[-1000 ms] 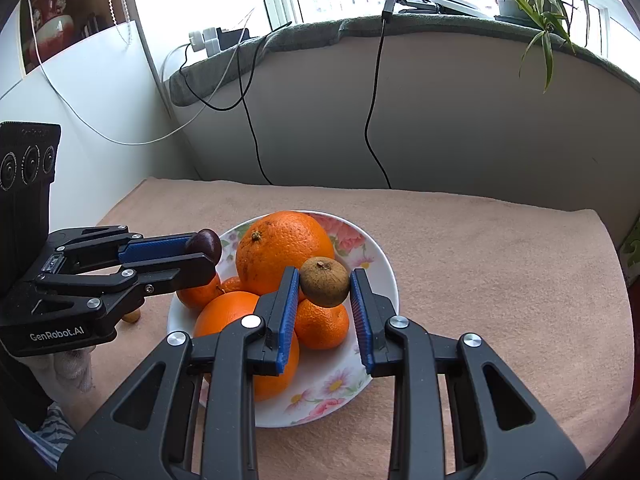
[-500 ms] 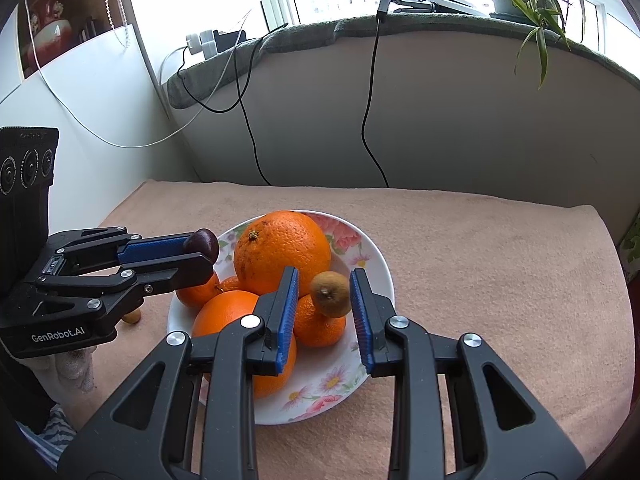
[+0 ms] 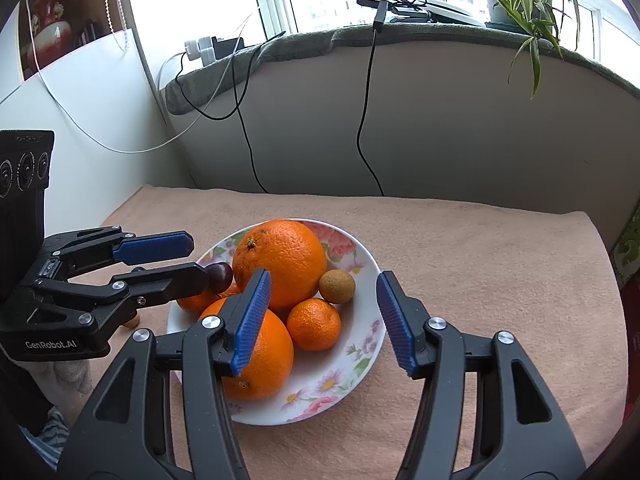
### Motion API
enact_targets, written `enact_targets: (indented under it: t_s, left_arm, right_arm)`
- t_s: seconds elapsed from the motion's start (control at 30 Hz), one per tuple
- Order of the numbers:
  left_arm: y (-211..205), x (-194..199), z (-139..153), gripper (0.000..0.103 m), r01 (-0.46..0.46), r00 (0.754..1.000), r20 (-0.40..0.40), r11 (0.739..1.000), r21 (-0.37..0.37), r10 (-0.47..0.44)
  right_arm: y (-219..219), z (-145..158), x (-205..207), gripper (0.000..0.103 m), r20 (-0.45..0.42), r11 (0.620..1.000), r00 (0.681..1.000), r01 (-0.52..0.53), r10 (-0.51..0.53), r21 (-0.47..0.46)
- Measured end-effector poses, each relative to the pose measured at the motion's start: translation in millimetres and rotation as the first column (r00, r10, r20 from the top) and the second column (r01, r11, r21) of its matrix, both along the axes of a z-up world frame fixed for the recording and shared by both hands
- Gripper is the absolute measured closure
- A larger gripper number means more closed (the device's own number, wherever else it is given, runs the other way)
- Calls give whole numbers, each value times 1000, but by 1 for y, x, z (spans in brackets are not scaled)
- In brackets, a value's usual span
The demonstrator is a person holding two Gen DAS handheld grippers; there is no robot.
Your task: Organize fruits
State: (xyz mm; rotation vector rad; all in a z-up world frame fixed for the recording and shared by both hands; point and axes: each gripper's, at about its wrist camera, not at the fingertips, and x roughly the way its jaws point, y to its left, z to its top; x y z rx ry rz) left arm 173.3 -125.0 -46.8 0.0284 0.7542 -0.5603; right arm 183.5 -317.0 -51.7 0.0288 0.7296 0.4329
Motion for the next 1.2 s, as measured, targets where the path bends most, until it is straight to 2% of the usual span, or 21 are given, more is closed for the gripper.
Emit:
enact_targets:
  t_s: [0.07,0.13,0.17,0.23,0.33,0.4,0.9,1.2]
  left_arm:
    - [0,-1,1,50,-7,1000,6,1000,2,7]
    - [0,-1,2,46,-11,1000,8,1000,1,11]
    - [0,-1,2,39,-15,1000,10,1000,5,14]
    - [0,-2,3,30,-31,999,20,999,16,31]
    - [1,-2,4,30,-46,999,24,999,24,45]
    - [2,-4,4,27,-50,998,28,998,29,50]
    - [10,-15,9,27,-74,996,54,996,39,72]
    - [24,-31,11,23,-128,990,58,991,35,125]
  right_arm:
    - [0,1,-1,41,2,1000,1000,2,-2,0]
    - [0,2,-1,37,6,1000,1000,5,-5,-1]
    - [0,2,-1,36,8,1000,1000,6,-6,-2]
    - [-1,3,-2,33,12,1000,1000,12,-12,-2]
    - [-1,5,-2,25,19,1000,1000,24,-23,-3]
    - [-2,5,-2,24,16,1000,999,28,-28,-5]
    - [7,5,-16,24,9,999,999,35,-34,-22]
    - [11,7,-37,24,39,999,998,49,-48,-23]
